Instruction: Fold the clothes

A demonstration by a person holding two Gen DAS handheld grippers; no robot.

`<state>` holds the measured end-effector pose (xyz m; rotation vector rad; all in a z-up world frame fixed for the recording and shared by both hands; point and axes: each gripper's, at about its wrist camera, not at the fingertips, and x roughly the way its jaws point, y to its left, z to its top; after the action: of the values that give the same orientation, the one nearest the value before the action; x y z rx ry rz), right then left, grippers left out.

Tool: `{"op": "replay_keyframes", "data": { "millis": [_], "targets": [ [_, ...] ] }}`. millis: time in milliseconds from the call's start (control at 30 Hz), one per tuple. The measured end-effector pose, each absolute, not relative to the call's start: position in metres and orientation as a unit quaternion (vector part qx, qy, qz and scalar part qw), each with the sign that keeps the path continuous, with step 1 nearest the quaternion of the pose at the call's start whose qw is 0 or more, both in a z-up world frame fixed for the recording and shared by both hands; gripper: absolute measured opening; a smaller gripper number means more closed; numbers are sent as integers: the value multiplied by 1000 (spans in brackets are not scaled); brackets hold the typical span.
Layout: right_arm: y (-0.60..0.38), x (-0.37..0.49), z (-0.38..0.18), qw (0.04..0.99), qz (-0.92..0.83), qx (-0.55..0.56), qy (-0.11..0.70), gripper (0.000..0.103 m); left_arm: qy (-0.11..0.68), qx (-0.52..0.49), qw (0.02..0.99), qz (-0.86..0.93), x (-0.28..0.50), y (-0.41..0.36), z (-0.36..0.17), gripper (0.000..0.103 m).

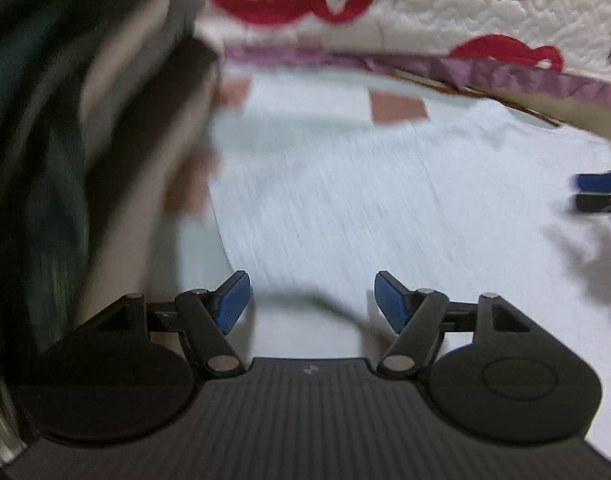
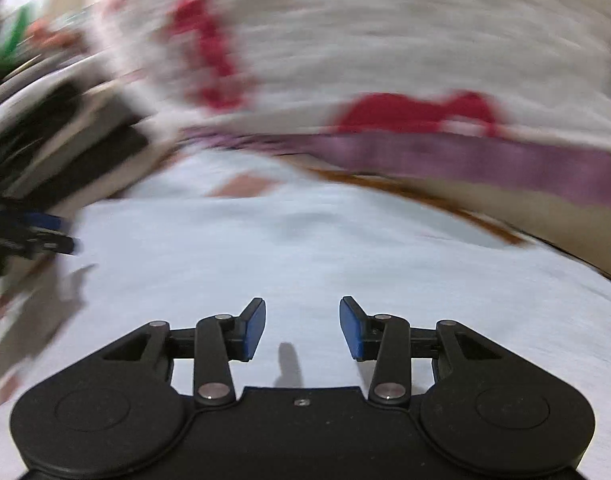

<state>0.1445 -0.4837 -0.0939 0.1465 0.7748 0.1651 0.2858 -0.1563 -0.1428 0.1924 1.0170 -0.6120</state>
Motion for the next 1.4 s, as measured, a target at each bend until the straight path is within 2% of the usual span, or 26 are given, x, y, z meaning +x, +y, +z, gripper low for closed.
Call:
{"op": "replay_keyframes", "data": {
  "millis": [167, 267, 367, 500, 667, 733, 867, 1033, 1233, 1400],
  "targets": [
    [-394, 166, -93, 893, 206, 55, 396, 46, 483, 58, 807, -333, 272, -150, -151, 65],
    [-352, 172, -101, 888, 236, 1, 395, 45, 490, 43, 812, -313, 276, -150, -151, 65],
    [-320, 180, -111, 883, 251, -51, 393, 45, 476, 75, 824, -298, 271, -149, -149, 65],
    [-328, 190, -110, 893, 237, -18, 381, 45, 445, 134, 835, -294, 253, -145, -149, 67],
    [-341, 202, -107, 905, 217, 28, 365, 45, 448, 88, 843, -285, 255, -127, -149, 67],
    [-346, 207, -106, 909, 209, 46, 358, 2, 456, 66, 841, -282, 259, -123, -148, 67],
    [-356, 217, -103, 915, 193, 83, 344, 2, 455, 38, 844, -282, 266, -121, -145, 67],
    [-435, 180, -111, 905, 98, 227, 347, 2, 449, 18, 834, -319, 266, -140, -144, 67],
    [-465, 138, -143, 885, 29, 267, 381, 2, 407, 24, 794, -451, 257, -187, -135, 69],
    [-478, 128, -134, 895, 23, 245, 372, 2, 427, 25, 753, -501, 260, -230, -146, 71]
  ]
}}
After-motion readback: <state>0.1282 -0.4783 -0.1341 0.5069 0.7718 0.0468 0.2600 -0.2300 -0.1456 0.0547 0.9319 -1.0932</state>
